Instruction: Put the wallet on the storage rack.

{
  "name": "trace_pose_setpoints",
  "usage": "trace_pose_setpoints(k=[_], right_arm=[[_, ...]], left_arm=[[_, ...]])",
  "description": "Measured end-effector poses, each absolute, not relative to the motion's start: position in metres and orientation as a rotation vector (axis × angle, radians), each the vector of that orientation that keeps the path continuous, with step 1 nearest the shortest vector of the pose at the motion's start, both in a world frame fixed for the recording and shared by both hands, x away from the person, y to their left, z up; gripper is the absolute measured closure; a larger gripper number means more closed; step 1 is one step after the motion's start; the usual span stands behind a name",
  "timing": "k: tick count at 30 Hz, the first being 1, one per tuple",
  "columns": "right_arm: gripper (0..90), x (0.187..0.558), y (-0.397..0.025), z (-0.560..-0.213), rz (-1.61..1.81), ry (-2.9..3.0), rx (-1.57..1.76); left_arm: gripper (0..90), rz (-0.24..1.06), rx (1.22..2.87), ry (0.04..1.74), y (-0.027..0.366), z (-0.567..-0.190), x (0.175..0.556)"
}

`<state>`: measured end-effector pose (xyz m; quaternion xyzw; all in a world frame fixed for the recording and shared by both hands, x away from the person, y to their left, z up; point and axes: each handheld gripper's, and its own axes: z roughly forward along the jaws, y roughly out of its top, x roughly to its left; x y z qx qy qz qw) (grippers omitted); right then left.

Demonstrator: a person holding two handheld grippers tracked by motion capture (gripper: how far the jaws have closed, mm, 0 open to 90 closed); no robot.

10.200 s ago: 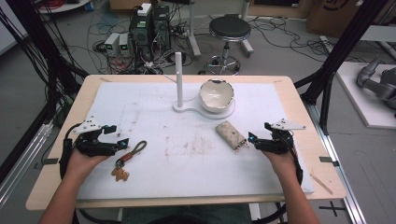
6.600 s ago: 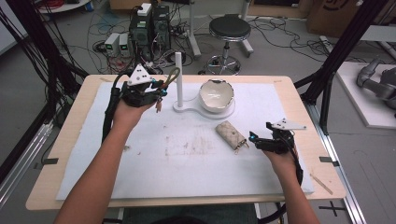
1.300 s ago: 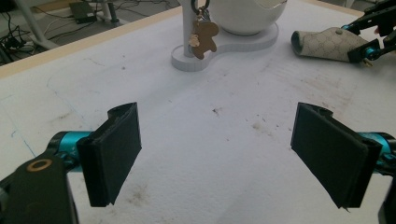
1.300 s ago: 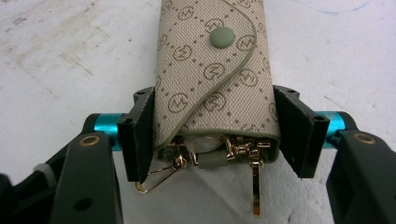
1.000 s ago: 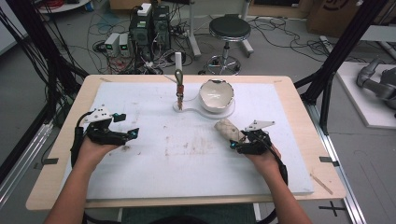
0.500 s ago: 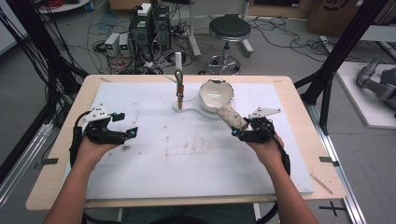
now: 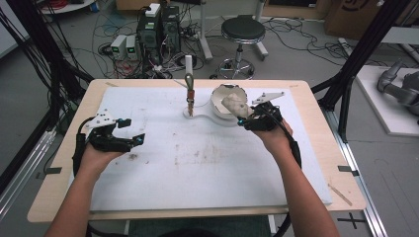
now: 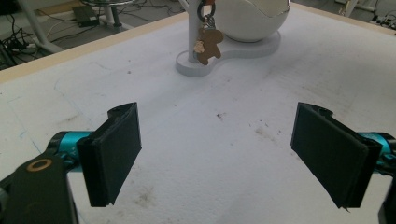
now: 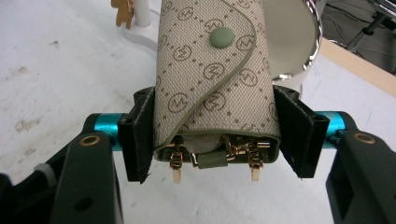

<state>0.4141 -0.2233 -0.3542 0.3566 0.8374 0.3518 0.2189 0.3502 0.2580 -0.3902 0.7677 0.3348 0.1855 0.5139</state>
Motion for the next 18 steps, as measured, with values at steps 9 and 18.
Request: trace_pose_setpoints(k=[9, 18], right_arm=[[36.7, 0.439, -0.203, -0.345, 0.933, 2.316, 0.981], [36.6, 0.454, -0.192, -0.351, 0.874, 2.329, 0.999]], left_arm=[[16.1, 0.447, 1.838, 0.805, 0.259, -0.389, 0.35], [16.1, 0.445, 1.837, 0.808, 0.259, -0.39, 0.35]])
